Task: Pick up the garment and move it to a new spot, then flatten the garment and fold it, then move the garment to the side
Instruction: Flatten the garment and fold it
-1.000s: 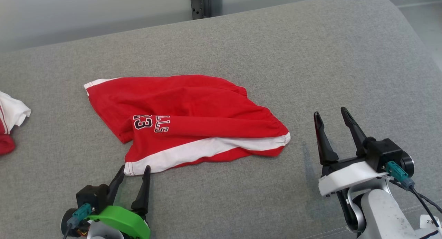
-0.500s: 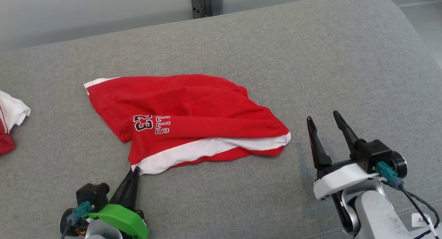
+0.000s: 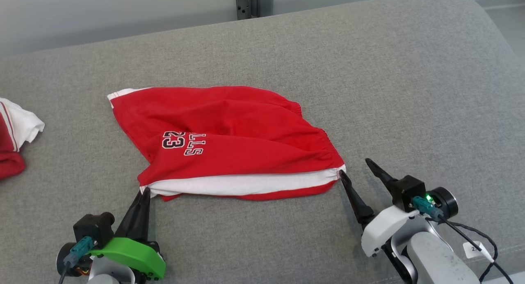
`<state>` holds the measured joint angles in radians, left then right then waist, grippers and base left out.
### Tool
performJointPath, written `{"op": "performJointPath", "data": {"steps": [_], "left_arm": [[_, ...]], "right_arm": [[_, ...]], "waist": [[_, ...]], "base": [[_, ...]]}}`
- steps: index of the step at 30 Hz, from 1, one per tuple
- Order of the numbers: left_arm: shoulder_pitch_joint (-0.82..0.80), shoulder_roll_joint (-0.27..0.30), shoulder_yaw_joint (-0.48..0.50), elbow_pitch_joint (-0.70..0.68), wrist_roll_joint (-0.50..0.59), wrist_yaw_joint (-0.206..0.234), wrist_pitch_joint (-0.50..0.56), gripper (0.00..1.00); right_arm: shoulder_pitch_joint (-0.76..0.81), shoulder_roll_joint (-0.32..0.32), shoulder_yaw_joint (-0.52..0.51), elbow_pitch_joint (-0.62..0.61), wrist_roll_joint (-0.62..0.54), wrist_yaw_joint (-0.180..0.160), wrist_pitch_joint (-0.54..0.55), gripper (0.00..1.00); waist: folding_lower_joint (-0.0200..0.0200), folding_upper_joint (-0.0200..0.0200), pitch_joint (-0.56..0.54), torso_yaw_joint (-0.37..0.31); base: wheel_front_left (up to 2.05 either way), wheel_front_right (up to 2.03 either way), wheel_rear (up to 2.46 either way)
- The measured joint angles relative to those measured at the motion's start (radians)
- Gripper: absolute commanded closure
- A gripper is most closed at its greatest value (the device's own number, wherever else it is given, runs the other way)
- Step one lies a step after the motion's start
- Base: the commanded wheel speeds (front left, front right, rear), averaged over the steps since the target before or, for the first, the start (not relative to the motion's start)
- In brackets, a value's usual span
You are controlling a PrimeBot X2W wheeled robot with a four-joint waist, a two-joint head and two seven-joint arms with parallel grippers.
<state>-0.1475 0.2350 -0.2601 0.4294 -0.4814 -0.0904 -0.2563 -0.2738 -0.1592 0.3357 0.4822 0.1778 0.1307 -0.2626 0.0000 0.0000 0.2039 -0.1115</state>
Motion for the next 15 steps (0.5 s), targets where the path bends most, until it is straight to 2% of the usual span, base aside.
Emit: {"op": "performJointPath", "data": {"steps": [11,12,13,14,15], "left_arm": [[0.0,0.0,0.002,0.001,0.0,0.0,-0.002,1.0],[0.0,0.0,0.002,0.001,0.0,0.0,-0.002,1.0],[-0.001,0.0,0.002,0.001,0.0,-0.001,-0.002,1.0],[-0.001,-0.001,0.002,0.001,0.0,-0.001,-0.002,1.0],[-0.001,-0.001,0.001,0.001,0.0,-0.001,-0.002,1.0]], "right_arm": [[-0.08,-0.018,0.118,0.099,0.043,0.0,0.0,0.0],[-0.088,-0.019,0.132,0.109,0.049,0.0,0.0,0.02],[-0.094,-0.019,0.146,0.118,0.054,0.0,0.0,0.1],[-0.099,-0.018,0.159,0.126,0.061,0.0,0.0,0.45],[-0.103,-0.019,0.17,0.134,0.069,0.0,0.0,0.54]], "waist": [[0.0,0.0,0.007,0.017],[0.0,0.0,0.007,0.019],[0.0,0.0,0.007,0.02],[0.0,0.0,0.006,0.022],[0.0,0.0,0.006,0.024]], "base": [[0.0,0.0,0.0],[0.0,0.0,0.0],[0.0,0.0,0.0],[0.0,0.0,0.0],[0.0,0.0,0.0]]}}
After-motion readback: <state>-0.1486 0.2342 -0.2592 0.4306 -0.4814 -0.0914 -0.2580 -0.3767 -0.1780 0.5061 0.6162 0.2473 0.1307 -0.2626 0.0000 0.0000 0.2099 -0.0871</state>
